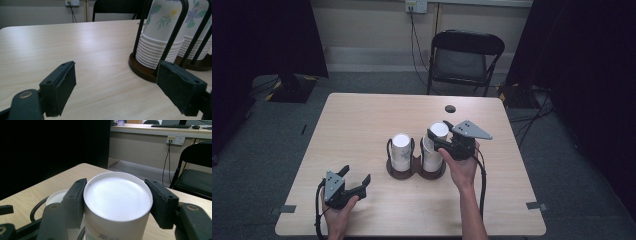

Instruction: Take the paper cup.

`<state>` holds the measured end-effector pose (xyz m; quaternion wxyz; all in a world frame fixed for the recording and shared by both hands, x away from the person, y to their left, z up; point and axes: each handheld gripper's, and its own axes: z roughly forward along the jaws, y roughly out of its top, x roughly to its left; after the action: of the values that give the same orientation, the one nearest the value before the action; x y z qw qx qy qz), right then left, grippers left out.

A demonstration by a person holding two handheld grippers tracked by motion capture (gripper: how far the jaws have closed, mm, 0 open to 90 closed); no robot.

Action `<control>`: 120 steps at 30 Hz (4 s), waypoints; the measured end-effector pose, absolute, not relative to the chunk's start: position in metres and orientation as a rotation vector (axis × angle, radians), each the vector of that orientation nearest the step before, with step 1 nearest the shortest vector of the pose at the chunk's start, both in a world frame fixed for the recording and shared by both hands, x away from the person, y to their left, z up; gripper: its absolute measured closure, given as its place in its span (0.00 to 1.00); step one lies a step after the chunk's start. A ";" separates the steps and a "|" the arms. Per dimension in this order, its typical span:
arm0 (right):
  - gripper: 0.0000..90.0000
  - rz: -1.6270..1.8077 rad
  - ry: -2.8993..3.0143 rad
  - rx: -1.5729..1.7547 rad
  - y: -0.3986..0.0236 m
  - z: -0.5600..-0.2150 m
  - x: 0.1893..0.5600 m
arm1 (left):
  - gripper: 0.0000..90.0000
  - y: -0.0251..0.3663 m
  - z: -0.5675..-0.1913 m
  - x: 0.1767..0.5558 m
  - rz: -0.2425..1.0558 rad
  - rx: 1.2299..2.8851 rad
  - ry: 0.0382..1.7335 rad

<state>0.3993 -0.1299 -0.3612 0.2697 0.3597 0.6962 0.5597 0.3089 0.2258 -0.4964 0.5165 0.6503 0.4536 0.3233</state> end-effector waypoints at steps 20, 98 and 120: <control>0.41 1.663 1.784 1.062 -0.161 -0.356 0.381 | 0.22 0.227 -0.496 0.313 0.722 1.546 1.123; 0.41 2.255 1.844 1.307 -0.139 -0.423 0.313 | 0.61 0.123 -0.459 0.304 0.506 1.613 0.551; 0.36 2.203 1.914 1.397 -0.131 -0.429 0.320 | 0.82 0.117 -0.461 0.302 0.536 1.588 0.520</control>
<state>0.3195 -0.1314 -0.4294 -0.0470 0.4314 0.5909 0.6801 0.3021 0.1167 -0.4608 0.6393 0.6958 0.2280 0.2348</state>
